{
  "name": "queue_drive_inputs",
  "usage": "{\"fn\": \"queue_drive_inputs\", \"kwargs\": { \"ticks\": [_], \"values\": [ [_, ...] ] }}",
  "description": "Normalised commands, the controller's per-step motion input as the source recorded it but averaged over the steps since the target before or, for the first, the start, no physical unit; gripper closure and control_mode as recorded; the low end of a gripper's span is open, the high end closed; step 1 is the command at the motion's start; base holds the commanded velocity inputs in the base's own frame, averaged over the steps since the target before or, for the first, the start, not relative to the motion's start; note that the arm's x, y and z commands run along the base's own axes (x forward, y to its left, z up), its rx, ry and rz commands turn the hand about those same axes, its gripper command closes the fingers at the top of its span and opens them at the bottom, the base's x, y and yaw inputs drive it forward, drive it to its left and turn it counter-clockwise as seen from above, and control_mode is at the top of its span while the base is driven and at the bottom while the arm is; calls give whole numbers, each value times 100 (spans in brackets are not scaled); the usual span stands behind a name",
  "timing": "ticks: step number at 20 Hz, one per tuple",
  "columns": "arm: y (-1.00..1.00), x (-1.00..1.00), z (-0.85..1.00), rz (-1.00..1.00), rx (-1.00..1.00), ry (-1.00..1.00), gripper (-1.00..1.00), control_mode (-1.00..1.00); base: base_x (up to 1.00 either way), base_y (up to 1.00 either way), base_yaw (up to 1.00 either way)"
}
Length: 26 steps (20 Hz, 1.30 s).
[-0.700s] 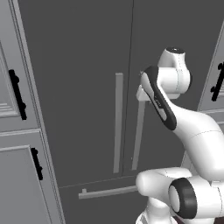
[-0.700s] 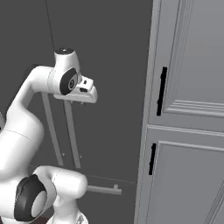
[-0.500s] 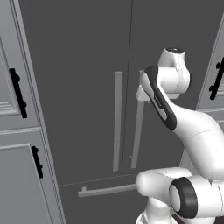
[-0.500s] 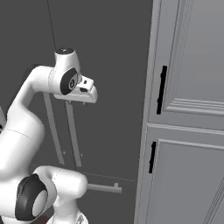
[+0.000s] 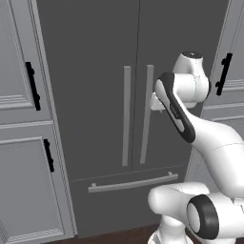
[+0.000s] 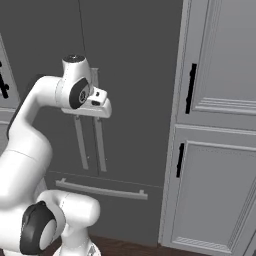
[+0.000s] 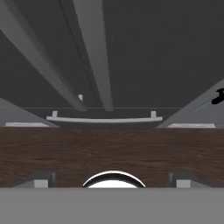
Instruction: Take the strawberry from the fridge and place it on top of the pancake, located on the dining counter.
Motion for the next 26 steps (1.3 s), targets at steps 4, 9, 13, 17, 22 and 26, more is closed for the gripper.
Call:
{"fn": "queue_drive_inputs", "kwargs": {
  "ticks": [4, 9, 13, 17, 22, 26],
  "values": [
    [0, 0, 0, 0, 0, 0, -100, 100, 0, 36, 0],
    [0, 0, 0, 0, 0, 0, -100, 100, -5, 16, 0],
    [0, 0, 0, 0, 0, 0, -100, 100, -54, 9, 0],
    [0, 0, 0, 0, 0, 0, -100, 100, -61, 9, 0],
    [0, 0, 0, 0, 0, 0, -100, 100, -5, 3, 0],
    [0, 44, -11, 0, 0, -28, -100, -100, 0, 0, 0]
  ]
}}
